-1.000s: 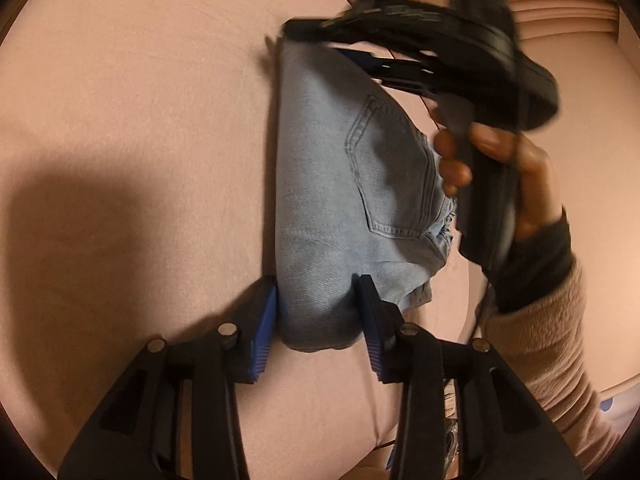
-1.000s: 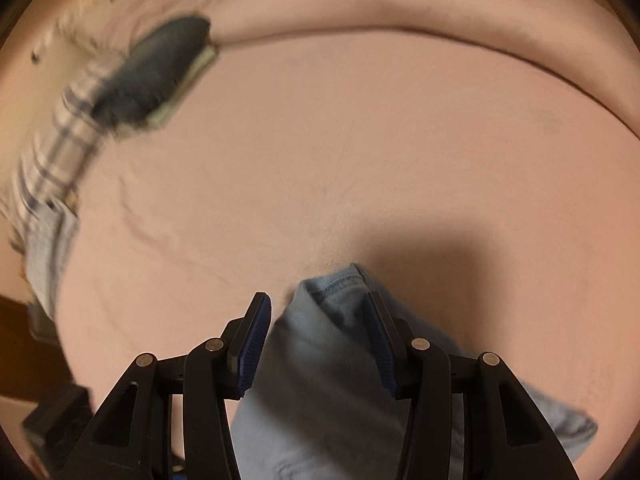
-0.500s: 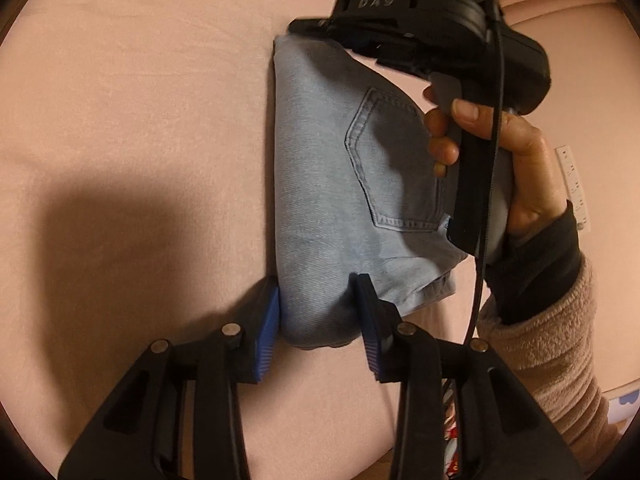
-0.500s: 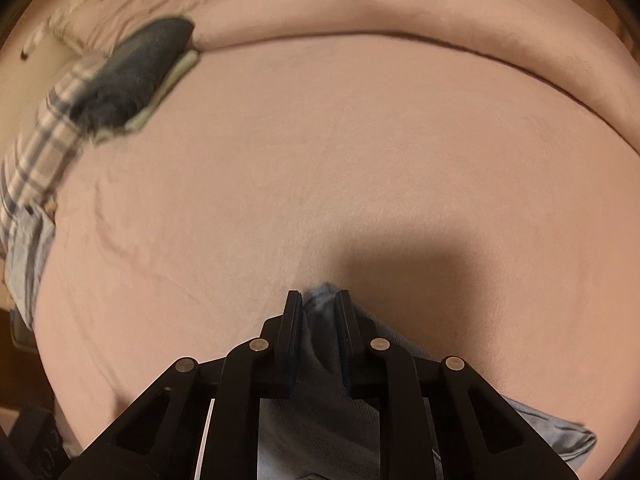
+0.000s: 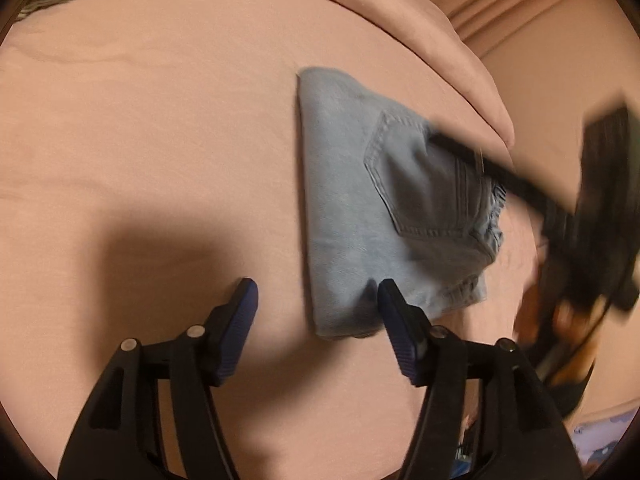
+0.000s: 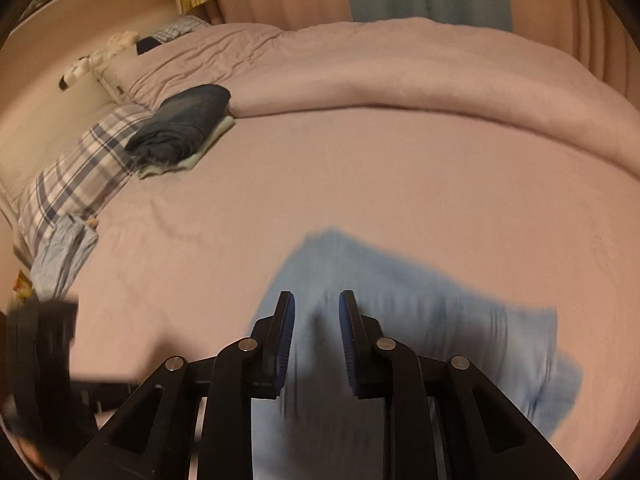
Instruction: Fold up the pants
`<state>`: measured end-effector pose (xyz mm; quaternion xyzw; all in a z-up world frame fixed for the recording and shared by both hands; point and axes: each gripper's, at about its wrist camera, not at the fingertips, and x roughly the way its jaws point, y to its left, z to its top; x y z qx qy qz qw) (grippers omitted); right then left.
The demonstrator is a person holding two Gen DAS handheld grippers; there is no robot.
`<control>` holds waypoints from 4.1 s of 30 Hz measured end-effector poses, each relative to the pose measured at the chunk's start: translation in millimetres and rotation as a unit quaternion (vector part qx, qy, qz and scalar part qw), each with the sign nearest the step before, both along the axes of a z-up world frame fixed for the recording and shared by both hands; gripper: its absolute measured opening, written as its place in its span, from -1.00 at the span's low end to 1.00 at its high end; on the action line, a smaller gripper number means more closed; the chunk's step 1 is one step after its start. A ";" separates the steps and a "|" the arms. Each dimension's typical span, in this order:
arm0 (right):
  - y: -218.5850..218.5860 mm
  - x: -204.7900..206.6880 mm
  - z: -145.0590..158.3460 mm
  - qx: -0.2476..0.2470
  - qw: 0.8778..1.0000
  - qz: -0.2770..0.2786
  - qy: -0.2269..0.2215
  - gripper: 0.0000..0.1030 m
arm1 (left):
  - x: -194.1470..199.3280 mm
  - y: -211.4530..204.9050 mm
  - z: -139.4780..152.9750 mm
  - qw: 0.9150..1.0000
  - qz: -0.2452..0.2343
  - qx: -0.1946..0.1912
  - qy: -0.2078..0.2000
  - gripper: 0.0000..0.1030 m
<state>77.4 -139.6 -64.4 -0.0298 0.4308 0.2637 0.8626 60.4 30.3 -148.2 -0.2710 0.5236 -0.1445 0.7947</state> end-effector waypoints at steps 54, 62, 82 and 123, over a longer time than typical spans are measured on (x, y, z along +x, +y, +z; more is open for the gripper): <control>-137.0 -78.0 -4.8 0.161 0.969 -0.185 -0.038 0.53 | 39.0 -33.9 12.7 0.997 0.039 0.073 0.002 0.65; -170.7 -74.8 -31.5 0.155 0.952 -0.262 0.010 0.54 | 29.0 -29.3 8.3 0.998 0.037 0.058 0.007 0.71; -175.3 -73.9 -34.2 0.124 0.953 -0.277 0.021 0.54 | 27.3 -31.0 4.2 0.999 -0.001 0.036 -0.013 0.71; -110.1 37.1 -63.9 0.183 0.959 -0.112 0.185 0.94 | 89.3 -33.8 -16.0 0.996 -0.053 -0.076 0.004 0.45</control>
